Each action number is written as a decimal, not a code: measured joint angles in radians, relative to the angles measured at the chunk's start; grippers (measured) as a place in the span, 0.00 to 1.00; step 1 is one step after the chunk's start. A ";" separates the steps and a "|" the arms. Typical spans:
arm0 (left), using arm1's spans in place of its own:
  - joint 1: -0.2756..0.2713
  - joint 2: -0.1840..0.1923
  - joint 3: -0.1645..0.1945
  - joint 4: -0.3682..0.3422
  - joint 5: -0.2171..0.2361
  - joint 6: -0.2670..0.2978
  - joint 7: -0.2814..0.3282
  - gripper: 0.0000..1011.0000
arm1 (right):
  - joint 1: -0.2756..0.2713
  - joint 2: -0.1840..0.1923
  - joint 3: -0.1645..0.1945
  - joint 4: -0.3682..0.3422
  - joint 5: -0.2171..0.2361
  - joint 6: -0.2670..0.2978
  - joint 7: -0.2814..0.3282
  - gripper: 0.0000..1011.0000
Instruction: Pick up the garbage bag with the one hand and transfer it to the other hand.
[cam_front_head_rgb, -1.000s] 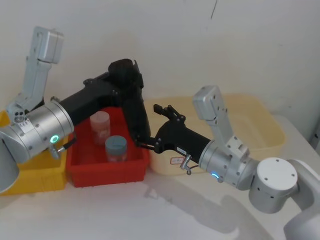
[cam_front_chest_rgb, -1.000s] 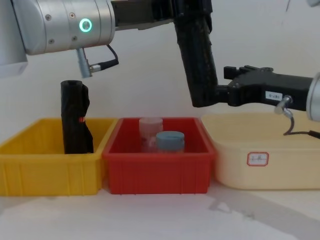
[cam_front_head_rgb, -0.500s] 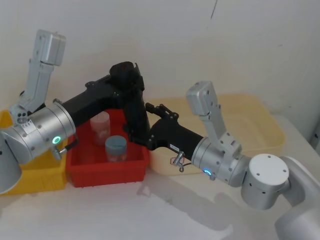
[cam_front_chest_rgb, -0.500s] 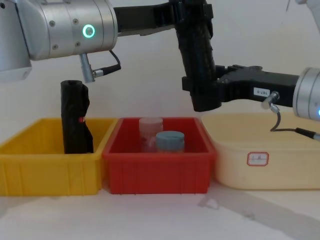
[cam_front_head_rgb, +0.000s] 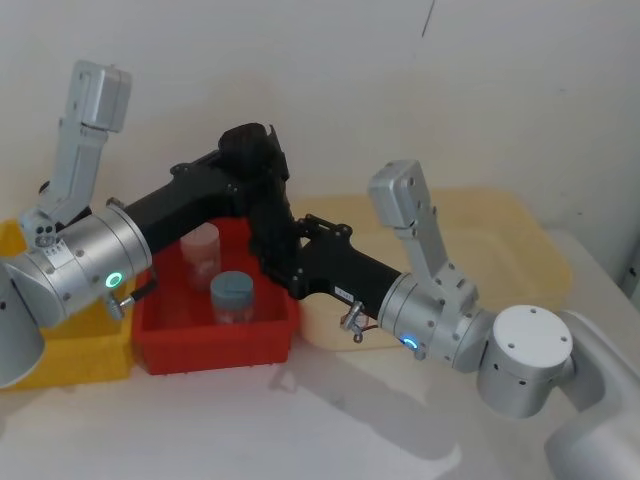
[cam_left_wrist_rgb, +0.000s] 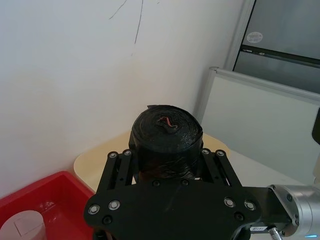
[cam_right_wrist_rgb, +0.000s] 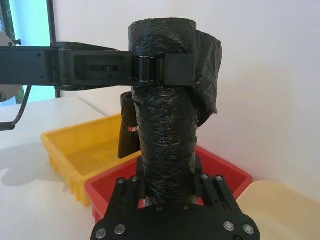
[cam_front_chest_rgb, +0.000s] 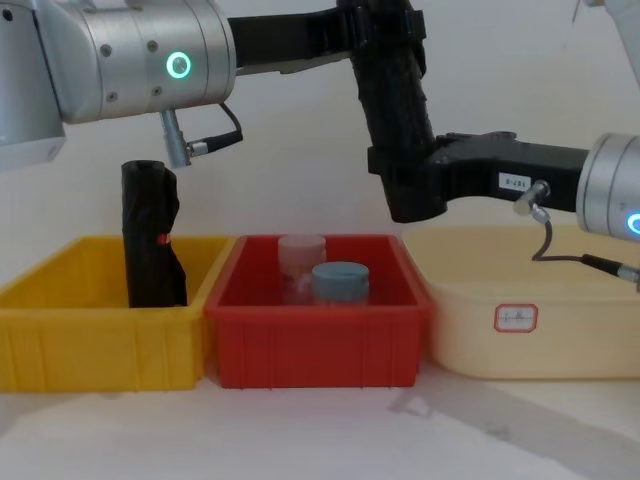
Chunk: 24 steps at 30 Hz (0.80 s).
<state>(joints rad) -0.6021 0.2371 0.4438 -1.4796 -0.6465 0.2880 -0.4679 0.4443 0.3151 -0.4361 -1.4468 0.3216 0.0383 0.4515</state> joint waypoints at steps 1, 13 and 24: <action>0.000 0.000 0.000 0.000 0.000 0.000 0.000 0.54 | 0.000 0.000 0.000 0.000 0.000 0.000 0.000 0.49; -0.001 0.000 0.001 0.002 -0.001 -0.001 0.000 0.75 | 0.000 0.001 0.002 -0.002 0.011 0.001 -0.002 0.49; 0.014 0.004 -0.007 -0.012 -0.013 -0.003 0.006 0.99 | 0.011 -0.008 0.030 0.000 0.031 0.015 -0.040 0.49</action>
<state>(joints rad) -0.5882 0.2416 0.4365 -1.4921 -0.6599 0.2850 -0.4621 0.4554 0.3069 -0.4057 -1.4470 0.3522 0.0531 0.4111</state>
